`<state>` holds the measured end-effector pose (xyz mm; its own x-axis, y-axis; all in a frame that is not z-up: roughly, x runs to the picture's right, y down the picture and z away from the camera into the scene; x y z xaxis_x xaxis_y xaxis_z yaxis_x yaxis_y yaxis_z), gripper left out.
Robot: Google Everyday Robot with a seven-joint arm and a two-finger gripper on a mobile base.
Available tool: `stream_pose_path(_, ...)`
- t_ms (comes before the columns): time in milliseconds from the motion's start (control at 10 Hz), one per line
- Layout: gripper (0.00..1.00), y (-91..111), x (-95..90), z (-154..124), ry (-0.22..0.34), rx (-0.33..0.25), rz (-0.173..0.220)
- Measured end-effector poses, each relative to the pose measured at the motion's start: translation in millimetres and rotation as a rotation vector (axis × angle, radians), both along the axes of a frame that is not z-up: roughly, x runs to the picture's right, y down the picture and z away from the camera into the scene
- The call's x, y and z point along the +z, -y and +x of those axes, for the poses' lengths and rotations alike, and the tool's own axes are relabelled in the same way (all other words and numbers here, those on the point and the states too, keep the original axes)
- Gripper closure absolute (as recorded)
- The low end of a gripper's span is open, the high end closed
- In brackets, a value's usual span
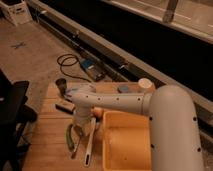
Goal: Place fork in paper cup
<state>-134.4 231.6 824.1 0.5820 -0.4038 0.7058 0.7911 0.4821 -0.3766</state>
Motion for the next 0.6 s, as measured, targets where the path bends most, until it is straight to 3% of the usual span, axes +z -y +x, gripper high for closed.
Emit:
stream_pose_path(500, 0.91, 1.5, -0.2, 2.4, -0.011, -0.008, 0.009)
stream_pose_path(600, 0.98, 1.9, -0.4, 2.5, -0.011, -0.009, 0.010)
